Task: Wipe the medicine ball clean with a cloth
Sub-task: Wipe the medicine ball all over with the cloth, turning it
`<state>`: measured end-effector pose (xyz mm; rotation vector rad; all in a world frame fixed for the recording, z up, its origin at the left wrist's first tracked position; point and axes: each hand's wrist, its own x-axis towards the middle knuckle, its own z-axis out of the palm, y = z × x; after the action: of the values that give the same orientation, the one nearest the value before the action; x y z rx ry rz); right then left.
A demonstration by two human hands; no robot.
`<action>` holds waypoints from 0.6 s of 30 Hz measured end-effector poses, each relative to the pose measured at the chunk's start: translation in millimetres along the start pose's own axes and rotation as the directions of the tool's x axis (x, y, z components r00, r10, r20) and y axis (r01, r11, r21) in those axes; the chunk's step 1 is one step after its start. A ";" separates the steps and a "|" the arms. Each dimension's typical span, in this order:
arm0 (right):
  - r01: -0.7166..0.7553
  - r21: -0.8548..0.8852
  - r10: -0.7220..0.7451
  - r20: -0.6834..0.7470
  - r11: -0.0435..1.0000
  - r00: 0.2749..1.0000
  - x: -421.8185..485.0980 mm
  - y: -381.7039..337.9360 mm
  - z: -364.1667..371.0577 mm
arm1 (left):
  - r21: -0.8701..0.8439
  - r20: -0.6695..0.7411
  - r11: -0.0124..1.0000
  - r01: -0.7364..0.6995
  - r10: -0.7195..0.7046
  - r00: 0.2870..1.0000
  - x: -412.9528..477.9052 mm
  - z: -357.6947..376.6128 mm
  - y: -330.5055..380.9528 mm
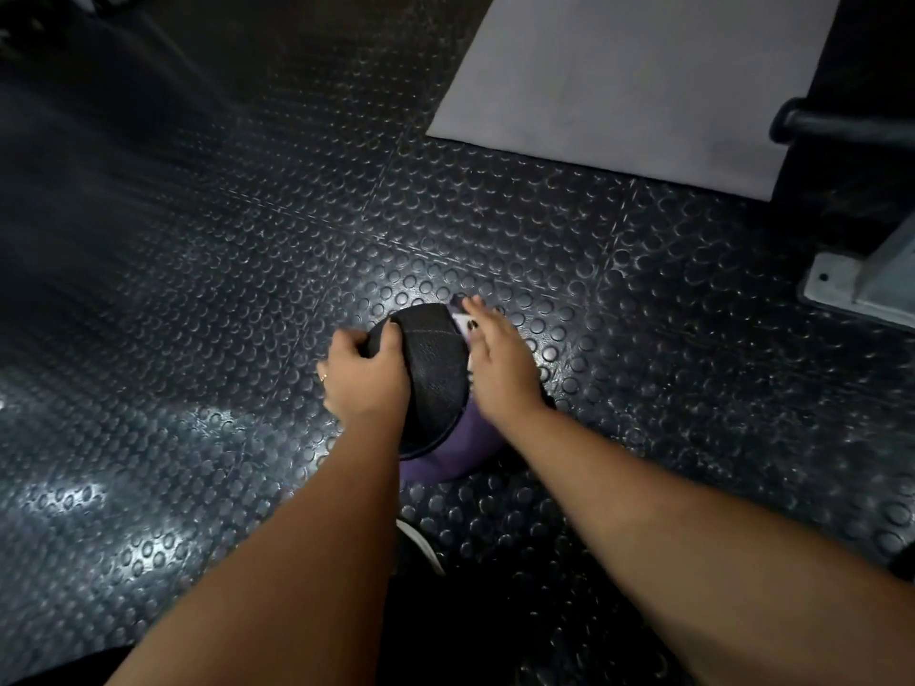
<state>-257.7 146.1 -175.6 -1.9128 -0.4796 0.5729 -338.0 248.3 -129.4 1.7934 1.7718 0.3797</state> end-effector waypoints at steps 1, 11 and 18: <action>-0.111 0.048 0.109 0.059 0.993 0.992 20.1 2.0 -1.4 | -0.002 0.003 1.000 -0.020 0.020 1.000 -3.7 -0.4 -0.6; -0.305 0.095 0.292 0.130 0.948 0.948 30.4 15.8 -22.9 | 0.064 -0.010 0.977 -0.203 0.204 0.979 -40.6 10.8 12.5; 0.194 0.001 -0.194 0.046 0.981 0.980 -67.0 9.8 -39.9 | 0.202 0.029 0.921 -0.333 0.334 0.942 -56.8 16.8 8.0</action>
<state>-287.6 75.3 -159.0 -1.8343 -0.6890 0.4894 -326.2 189.8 -126.9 2.2532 1.5516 0.3457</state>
